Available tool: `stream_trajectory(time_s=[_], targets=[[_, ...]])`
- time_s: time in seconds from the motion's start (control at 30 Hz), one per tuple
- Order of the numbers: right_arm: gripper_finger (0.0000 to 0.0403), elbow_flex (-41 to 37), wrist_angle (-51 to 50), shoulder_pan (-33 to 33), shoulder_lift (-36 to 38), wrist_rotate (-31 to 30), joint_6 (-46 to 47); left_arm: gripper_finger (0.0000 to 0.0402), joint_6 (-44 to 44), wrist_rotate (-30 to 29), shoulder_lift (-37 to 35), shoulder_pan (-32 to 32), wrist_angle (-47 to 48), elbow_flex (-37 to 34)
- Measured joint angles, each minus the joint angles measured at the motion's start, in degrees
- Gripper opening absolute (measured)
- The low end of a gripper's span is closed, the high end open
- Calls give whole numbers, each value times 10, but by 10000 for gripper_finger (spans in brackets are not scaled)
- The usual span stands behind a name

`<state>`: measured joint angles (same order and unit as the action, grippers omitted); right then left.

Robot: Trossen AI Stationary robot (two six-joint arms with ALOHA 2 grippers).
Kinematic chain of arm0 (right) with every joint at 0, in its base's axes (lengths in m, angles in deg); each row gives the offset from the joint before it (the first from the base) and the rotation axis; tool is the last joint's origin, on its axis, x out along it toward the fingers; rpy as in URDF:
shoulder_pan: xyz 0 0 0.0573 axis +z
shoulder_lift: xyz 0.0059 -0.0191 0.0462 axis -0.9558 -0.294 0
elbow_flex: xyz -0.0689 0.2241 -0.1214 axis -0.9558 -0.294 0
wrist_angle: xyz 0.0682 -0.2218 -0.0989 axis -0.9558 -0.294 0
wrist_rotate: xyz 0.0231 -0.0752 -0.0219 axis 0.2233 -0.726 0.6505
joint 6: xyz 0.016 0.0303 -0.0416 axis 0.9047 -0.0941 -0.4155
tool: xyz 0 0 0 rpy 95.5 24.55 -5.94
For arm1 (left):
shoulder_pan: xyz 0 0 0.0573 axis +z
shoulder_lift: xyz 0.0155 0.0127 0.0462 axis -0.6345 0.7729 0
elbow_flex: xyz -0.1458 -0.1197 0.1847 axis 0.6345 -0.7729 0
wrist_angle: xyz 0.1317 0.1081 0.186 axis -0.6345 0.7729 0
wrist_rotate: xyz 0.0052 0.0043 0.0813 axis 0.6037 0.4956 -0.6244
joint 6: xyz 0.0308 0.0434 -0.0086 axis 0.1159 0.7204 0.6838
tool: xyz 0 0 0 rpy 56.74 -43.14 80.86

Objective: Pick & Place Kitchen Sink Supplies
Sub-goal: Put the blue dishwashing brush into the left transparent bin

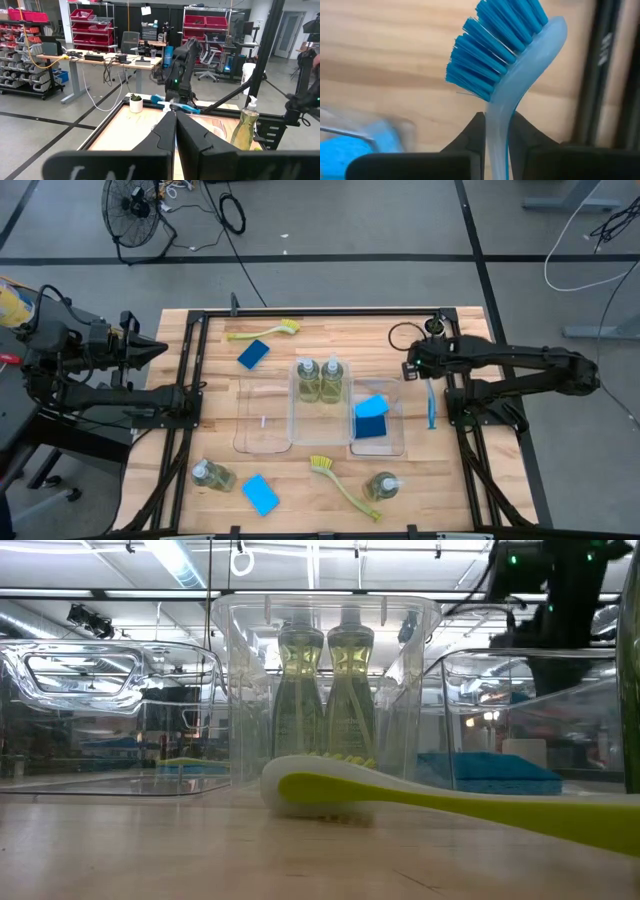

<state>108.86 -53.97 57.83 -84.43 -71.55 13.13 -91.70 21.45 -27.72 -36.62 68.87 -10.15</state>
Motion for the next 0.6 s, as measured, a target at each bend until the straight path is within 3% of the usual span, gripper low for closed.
stream_trajectory(time_s=[0.27, 0.47, 0.6], targets=[[41, 137, -36, 0, 0, -45, -93, 18, 0, 0, 0, 0, 0, 0], [41, 194, 57, 6, 0, -38, -276, 18, 0, 0, 0, 0, 0, 0], [41, 218, 150, 13, 0, 3, -364, 18, 0, 0, 0, 0, 0, 0]])
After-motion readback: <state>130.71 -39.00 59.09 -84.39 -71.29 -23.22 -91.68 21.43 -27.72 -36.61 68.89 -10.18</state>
